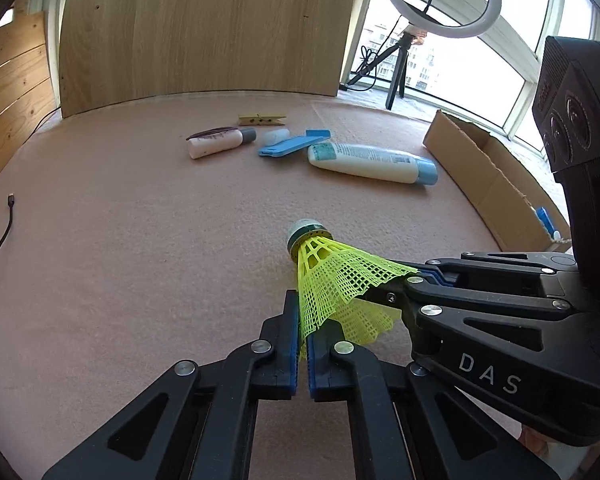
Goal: Organize objects
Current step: 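Close the left gripper on the shuttlecock's feathers beside the right gripper, then carry the shuttlecock into the box with both grippers and open them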
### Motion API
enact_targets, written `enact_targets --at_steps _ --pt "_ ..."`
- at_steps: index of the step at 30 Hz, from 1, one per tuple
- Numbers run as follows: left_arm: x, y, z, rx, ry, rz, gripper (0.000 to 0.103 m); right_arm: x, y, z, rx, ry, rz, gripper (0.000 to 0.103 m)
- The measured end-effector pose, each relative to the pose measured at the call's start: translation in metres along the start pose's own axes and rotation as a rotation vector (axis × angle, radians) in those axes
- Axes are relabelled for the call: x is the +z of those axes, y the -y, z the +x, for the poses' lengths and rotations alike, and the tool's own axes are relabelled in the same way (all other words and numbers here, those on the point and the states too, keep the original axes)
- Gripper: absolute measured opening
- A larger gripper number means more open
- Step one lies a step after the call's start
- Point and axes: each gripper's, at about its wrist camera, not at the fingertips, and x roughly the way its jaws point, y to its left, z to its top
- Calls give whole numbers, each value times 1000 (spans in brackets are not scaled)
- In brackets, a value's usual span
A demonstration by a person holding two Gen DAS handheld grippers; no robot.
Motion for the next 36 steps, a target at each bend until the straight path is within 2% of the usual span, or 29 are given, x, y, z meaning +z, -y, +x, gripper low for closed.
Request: enact_targets --at_steps 13,20,27,36 --pt "49 51 -63 8 148 52 2 21 11 -79 39 159 1 2" --pt "72 87 -78 -5 181 119 2 27 29 -118 25 249 8 2" --pt "89 136 -68 -57 177 200 2 23 65 -146 -15 309 57 2" --pt "101 211 -27 -167 135 333 2 3 134 -173 -114 344 168 2"
